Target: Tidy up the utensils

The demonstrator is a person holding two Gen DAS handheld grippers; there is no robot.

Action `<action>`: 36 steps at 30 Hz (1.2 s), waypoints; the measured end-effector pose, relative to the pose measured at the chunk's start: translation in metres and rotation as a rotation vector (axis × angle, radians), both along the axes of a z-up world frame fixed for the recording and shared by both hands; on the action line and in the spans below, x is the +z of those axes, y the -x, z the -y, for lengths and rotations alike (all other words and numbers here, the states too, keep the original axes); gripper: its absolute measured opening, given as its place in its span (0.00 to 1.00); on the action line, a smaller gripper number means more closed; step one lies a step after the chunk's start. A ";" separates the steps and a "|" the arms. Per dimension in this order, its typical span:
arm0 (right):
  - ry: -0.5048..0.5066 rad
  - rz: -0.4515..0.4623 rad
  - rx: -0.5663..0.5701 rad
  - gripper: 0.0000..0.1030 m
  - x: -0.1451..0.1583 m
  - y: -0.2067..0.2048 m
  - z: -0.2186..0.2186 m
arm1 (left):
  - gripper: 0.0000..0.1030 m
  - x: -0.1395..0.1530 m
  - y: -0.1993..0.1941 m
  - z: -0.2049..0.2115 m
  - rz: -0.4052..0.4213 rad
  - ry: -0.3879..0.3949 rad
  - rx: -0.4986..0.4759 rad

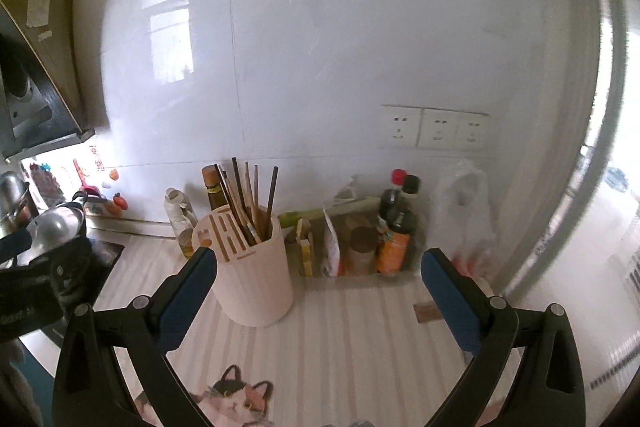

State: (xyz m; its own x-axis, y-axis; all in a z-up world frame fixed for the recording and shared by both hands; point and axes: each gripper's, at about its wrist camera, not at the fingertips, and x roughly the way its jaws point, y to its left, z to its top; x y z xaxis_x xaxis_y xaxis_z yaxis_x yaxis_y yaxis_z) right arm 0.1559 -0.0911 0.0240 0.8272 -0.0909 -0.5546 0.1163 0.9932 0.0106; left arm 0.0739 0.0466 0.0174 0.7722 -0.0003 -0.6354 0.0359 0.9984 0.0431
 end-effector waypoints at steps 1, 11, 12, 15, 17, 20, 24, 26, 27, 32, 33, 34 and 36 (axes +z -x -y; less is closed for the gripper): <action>0.004 0.003 -0.012 1.00 0.005 0.014 -0.004 | 1.00 0.002 0.008 -0.002 0.002 -0.004 -0.006; -0.007 0.016 -0.058 1.00 0.040 0.106 -0.029 | 1.00 0.024 0.078 -0.022 0.035 -0.005 -0.033; -0.005 0.017 -0.063 1.00 0.044 0.115 -0.031 | 1.00 0.026 0.083 -0.023 0.032 -0.008 -0.034; -0.001 0.016 -0.071 1.00 0.054 0.133 -0.033 | 1.00 0.032 0.094 -0.022 0.026 -0.019 -0.028; 0.000 0.014 -0.071 1.00 0.062 0.142 -0.033 | 1.00 0.036 0.099 -0.022 0.025 -0.019 -0.023; 0.010 0.008 -0.067 1.00 0.072 0.149 -0.031 | 1.00 0.040 0.105 -0.021 0.029 -0.010 -0.014; 0.024 0.010 -0.050 1.00 0.079 0.152 -0.028 | 1.00 0.044 0.111 -0.022 0.041 0.004 0.005; 0.027 0.009 -0.043 1.00 0.081 0.152 -0.027 | 1.00 0.045 0.113 -0.023 0.043 0.011 0.011; 0.027 0.007 -0.039 1.00 0.082 0.151 -0.026 | 1.00 0.046 0.113 -0.023 0.047 0.007 0.013; 0.036 0.019 -0.032 1.00 0.084 0.152 -0.026 | 1.00 0.044 0.117 -0.023 0.047 0.006 0.023; 0.037 0.020 -0.032 1.00 0.084 0.152 -0.027 | 1.00 0.044 0.118 -0.023 0.048 0.005 0.021; 0.037 0.022 -0.031 1.00 0.084 0.152 -0.027 | 1.00 0.044 0.118 -0.023 0.049 -0.001 0.023; 0.039 0.023 -0.030 1.00 0.084 0.154 -0.029 | 1.00 0.044 0.119 -0.024 0.048 -0.003 0.023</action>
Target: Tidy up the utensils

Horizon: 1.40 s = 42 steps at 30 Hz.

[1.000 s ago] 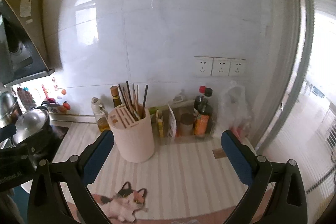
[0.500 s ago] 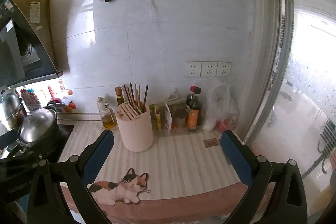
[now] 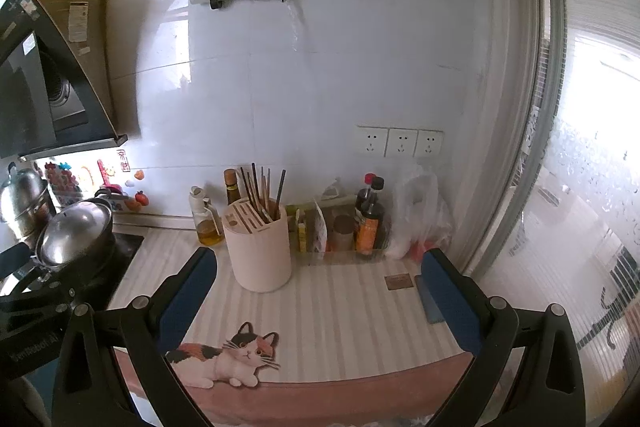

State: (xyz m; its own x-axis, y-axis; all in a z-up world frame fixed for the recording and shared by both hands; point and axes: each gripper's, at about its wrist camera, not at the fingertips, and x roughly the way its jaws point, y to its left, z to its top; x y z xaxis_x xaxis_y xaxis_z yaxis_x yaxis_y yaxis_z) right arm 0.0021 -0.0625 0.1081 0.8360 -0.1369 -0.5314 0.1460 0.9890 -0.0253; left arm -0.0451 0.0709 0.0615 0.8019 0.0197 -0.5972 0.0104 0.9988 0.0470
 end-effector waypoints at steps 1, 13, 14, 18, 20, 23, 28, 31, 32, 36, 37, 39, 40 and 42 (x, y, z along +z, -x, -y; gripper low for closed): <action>-0.001 -0.001 0.002 1.00 0.000 0.000 -0.001 | 1.00 0.000 0.001 0.000 0.002 0.001 -0.001; -0.003 -0.002 0.003 1.00 -0.001 0.003 0.000 | 1.00 0.001 0.004 0.001 0.010 -0.003 -0.007; -0.003 -0.002 0.003 1.00 -0.001 0.003 0.000 | 1.00 0.001 0.004 0.001 0.009 -0.003 -0.009; -0.004 -0.001 0.001 1.00 -0.001 0.004 0.000 | 1.00 0.001 0.005 0.001 0.013 -0.007 -0.009; -0.005 0.001 0.002 1.00 -0.002 0.005 0.000 | 1.00 0.001 0.005 0.001 0.013 -0.007 -0.008; -0.004 0.004 0.001 1.00 -0.002 0.007 0.000 | 1.00 0.001 0.006 0.001 0.015 -0.007 -0.008; -0.001 0.008 0.003 1.00 0.000 0.009 -0.002 | 1.00 0.000 0.007 0.001 0.014 -0.006 -0.007; -0.001 0.007 0.002 1.00 0.001 0.009 -0.003 | 1.00 0.001 0.007 0.002 0.014 -0.007 -0.003; 0.000 0.007 0.002 1.00 0.001 0.009 -0.003 | 1.00 0.001 0.007 0.002 0.014 -0.006 -0.005; 0.002 0.003 0.002 1.00 0.003 0.009 -0.004 | 1.00 0.001 0.008 0.003 0.014 -0.005 -0.004; 0.004 0.003 0.003 1.00 0.003 0.009 -0.004 | 1.00 0.001 0.007 0.002 0.014 -0.005 -0.003; 0.004 0.004 0.008 1.00 0.004 0.009 -0.005 | 1.00 0.001 0.007 0.002 0.014 -0.005 -0.004; 0.006 0.004 0.008 1.00 0.004 0.008 -0.005 | 1.00 0.001 0.008 0.002 0.015 -0.004 -0.001; 0.004 0.003 0.008 1.00 0.004 0.008 -0.004 | 1.00 0.002 0.008 0.003 0.015 -0.004 -0.001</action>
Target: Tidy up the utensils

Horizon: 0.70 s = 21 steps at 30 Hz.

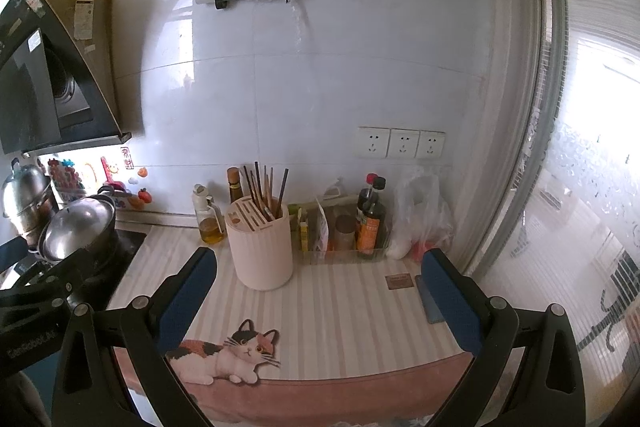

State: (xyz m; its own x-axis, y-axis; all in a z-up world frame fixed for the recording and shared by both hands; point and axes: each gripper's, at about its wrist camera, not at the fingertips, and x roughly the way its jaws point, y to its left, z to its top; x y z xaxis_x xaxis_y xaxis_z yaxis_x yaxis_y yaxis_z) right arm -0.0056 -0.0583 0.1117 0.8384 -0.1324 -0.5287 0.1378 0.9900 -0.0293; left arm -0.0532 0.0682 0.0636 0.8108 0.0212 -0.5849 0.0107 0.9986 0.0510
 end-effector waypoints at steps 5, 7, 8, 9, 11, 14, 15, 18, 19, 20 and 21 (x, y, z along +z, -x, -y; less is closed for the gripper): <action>0.000 -0.001 0.001 1.00 0.000 -0.001 -0.001 | 1.00 0.000 0.000 -0.001 0.000 0.001 -0.001; 0.003 0.000 -0.002 1.00 0.000 -0.001 -0.001 | 1.00 0.000 0.000 0.000 0.001 0.001 0.001; 0.000 -0.001 -0.001 1.00 0.000 -0.001 -0.001 | 1.00 0.000 0.000 -0.001 0.001 0.002 0.001; 0.000 -0.002 0.001 1.00 0.000 -0.001 -0.001 | 1.00 0.000 -0.001 -0.001 0.000 0.001 0.001; 0.001 0.000 0.000 1.00 0.000 -0.001 -0.001 | 1.00 0.000 -0.001 -0.002 0.000 0.001 -0.002; 0.004 0.000 -0.001 1.00 0.000 -0.002 -0.001 | 1.00 0.000 -0.001 -0.001 0.000 0.002 0.001; 0.004 0.000 -0.001 1.00 -0.001 -0.003 -0.001 | 1.00 0.000 -0.001 -0.001 -0.001 0.003 0.001; 0.001 -0.002 0.000 1.00 -0.001 -0.003 -0.001 | 1.00 0.000 0.000 -0.001 0.001 0.002 0.002; 0.002 -0.001 0.000 1.00 0.000 -0.003 -0.002 | 1.00 0.000 0.000 0.000 0.002 0.004 0.004; 0.005 -0.001 0.000 1.00 -0.001 -0.003 -0.001 | 1.00 0.000 -0.001 -0.001 0.002 0.002 0.002; 0.003 -0.001 0.001 1.00 -0.001 -0.003 -0.001 | 1.00 0.000 -0.001 -0.001 0.002 0.002 0.003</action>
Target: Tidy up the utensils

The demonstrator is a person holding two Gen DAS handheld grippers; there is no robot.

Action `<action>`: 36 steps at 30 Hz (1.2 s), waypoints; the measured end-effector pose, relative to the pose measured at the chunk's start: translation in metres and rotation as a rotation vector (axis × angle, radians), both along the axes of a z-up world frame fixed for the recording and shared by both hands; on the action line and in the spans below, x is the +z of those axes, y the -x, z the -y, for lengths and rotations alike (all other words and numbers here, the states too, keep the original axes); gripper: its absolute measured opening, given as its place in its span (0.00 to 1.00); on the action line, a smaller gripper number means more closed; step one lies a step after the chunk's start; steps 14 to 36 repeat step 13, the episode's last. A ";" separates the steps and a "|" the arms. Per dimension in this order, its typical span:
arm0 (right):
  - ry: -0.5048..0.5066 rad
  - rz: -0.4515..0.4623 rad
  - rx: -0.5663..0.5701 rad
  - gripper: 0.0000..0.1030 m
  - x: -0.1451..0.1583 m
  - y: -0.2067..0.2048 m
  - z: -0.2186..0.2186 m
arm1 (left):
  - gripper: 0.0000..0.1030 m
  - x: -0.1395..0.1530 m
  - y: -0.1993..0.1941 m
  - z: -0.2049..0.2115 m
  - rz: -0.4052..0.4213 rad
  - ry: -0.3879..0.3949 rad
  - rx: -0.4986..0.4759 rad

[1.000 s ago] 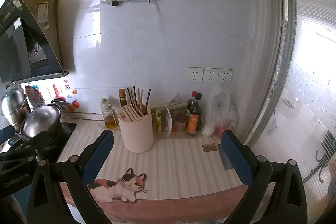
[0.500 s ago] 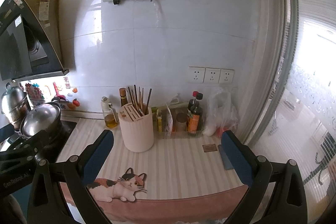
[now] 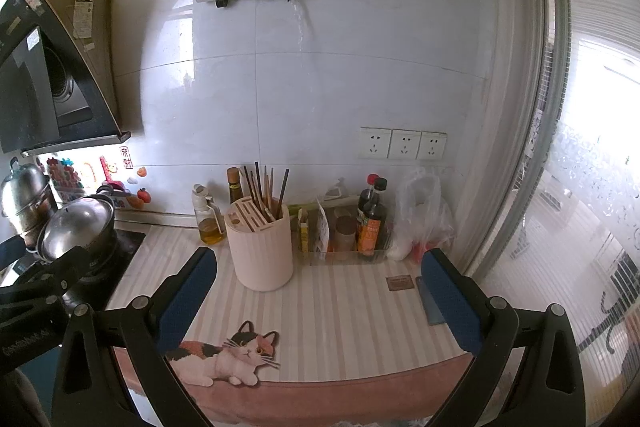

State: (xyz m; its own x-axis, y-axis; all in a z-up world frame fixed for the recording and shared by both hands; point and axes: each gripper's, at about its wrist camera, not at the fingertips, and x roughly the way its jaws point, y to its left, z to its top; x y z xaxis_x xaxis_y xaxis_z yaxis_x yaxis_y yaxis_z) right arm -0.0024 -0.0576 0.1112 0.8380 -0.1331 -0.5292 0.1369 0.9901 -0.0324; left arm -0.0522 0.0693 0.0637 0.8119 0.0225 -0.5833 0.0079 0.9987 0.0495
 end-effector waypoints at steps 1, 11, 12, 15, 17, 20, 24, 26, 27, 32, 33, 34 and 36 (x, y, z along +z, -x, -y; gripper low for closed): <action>0.001 0.000 0.001 1.00 0.000 0.000 0.000 | 1.00 0.000 0.000 0.001 0.000 0.000 0.001; 0.006 0.001 -0.003 1.00 -0.001 -0.004 -0.001 | 1.00 0.001 -0.001 0.001 0.003 0.001 0.008; 0.006 0.001 -0.002 1.00 -0.001 -0.006 -0.001 | 1.00 0.001 -0.002 0.003 0.006 0.000 0.008; 0.006 0.000 -0.001 1.00 -0.001 -0.007 -0.001 | 1.00 0.001 -0.003 0.004 0.006 0.000 0.008; 0.006 0.000 -0.001 1.00 -0.001 -0.007 -0.001 | 1.00 0.001 -0.003 0.004 0.006 0.000 0.008; 0.006 0.000 -0.001 1.00 -0.001 -0.007 -0.001 | 1.00 0.001 -0.003 0.004 0.006 0.000 0.008; 0.006 0.000 -0.001 1.00 -0.001 -0.007 -0.001 | 1.00 0.001 -0.003 0.004 0.006 0.000 0.008; 0.006 0.000 -0.001 1.00 -0.001 -0.007 -0.001 | 1.00 0.001 -0.003 0.004 0.006 0.000 0.008; 0.006 0.000 -0.001 1.00 -0.001 -0.007 -0.001 | 1.00 0.001 -0.003 0.004 0.006 0.000 0.008; 0.006 0.000 -0.001 1.00 -0.001 -0.007 -0.001 | 1.00 0.001 -0.003 0.004 0.006 0.000 0.008; 0.006 0.000 -0.001 1.00 -0.001 -0.007 -0.001 | 1.00 0.001 -0.003 0.004 0.006 0.000 0.008; 0.006 0.000 -0.001 1.00 -0.001 -0.007 -0.001 | 1.00 0.001 -0.003 0.004 0.006 0.000 0.008; 0.006 0.000 -0.001 1.00 -0.001 -0.007 -0.001 | 1.00 0.001 -0.003 0.004 0.006 0.000 0.008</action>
